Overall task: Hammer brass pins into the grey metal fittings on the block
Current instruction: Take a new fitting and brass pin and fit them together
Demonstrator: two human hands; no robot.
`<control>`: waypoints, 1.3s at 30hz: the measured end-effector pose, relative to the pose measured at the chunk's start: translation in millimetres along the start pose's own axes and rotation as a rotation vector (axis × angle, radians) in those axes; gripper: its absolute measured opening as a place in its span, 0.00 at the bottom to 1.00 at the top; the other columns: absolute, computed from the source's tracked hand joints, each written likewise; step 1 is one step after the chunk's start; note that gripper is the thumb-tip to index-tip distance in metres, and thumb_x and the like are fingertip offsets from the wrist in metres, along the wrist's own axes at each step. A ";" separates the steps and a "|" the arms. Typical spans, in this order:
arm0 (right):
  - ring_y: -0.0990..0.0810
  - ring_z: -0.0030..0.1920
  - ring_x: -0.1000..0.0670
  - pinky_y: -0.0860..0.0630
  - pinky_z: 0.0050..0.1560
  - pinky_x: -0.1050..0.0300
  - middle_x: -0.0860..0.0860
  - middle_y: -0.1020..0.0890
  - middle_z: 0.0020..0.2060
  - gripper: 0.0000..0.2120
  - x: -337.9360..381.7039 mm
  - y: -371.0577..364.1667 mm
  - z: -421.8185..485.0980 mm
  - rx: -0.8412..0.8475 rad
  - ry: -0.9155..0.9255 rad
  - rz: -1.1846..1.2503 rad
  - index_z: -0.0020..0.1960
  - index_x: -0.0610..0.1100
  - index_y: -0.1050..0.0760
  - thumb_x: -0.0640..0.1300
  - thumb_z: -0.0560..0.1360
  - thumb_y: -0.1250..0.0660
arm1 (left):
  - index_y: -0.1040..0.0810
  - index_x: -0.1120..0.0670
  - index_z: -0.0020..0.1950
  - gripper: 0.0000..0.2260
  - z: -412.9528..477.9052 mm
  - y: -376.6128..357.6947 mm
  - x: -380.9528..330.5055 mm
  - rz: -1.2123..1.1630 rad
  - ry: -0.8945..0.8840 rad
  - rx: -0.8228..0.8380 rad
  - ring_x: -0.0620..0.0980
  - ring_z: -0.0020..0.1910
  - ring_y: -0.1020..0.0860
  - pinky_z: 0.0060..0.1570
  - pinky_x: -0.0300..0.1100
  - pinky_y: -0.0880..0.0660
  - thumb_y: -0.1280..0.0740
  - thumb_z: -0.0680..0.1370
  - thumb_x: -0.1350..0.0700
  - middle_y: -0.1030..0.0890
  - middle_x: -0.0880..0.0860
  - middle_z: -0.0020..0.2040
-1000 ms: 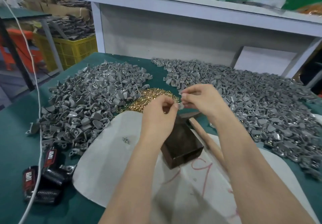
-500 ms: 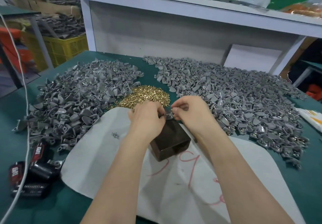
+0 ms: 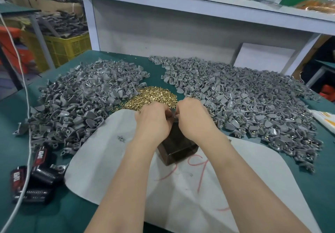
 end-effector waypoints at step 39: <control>0.25 0.52 0.45 0.29 0.51 0.53 0.46 0.23 0.50 0.06 -22.3 -11.4 -6.0 -0.072 -0.139 0.354 0.48 0.42 0.22 0.43 0.77 0.37 | 0.18 0.48 0.46 0.04 -0.5 0.9 -1.8 0.003 -0.008 -0.018 0.55 0.54 0.25 0.55 0.48 0.31 0.33 0.77 0.53 0.20 0.50 0.50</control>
Point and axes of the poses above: each hand's wrist, its own z-axis towards the middle knuckle, its own y-axis out of the back of the hand, x = y × z, the point moved 9 cm from there along z, towards the middle knuckle
